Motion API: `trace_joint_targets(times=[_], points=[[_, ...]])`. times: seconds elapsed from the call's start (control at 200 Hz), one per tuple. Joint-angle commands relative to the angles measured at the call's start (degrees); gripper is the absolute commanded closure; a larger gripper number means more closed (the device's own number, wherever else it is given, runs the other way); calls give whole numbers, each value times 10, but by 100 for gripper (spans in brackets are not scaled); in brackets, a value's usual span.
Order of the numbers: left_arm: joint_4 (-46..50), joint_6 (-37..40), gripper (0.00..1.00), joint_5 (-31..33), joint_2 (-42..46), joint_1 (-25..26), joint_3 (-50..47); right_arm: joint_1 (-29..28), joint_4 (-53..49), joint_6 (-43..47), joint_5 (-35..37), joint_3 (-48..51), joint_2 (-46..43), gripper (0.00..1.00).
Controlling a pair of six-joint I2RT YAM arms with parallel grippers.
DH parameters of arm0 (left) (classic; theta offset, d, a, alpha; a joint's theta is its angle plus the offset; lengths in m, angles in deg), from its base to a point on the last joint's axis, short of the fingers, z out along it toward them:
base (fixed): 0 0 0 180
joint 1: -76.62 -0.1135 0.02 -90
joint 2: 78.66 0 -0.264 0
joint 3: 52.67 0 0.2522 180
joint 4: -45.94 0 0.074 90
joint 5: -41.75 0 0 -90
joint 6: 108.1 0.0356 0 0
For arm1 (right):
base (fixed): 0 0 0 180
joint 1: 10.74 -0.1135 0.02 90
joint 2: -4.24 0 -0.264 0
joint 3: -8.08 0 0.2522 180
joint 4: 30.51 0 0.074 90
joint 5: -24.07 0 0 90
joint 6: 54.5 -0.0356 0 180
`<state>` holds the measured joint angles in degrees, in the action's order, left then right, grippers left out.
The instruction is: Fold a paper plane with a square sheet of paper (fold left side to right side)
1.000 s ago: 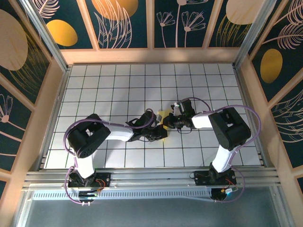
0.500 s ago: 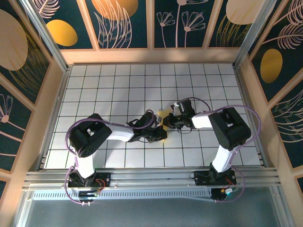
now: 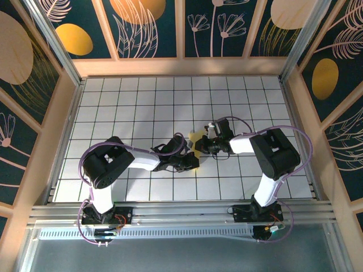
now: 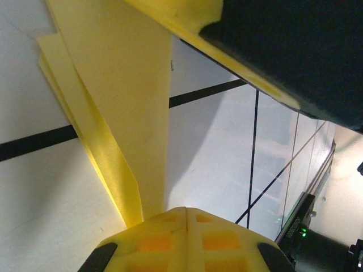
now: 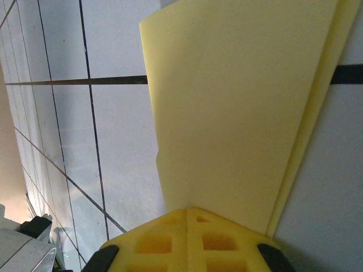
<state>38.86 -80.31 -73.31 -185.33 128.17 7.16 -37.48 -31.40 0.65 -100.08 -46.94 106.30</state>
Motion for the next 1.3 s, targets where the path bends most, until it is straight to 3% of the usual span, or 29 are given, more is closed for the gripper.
trace_joint_targets(times=[0.0, 1.291], points=[[0, 0, 100, -6, -8, 6, -11, -12, -86, 20, 71, 19, 51, 100], [27, 8, 100, 10, -17, 24, 2, -12, -110, 29, 79, 5, 54, 100]])
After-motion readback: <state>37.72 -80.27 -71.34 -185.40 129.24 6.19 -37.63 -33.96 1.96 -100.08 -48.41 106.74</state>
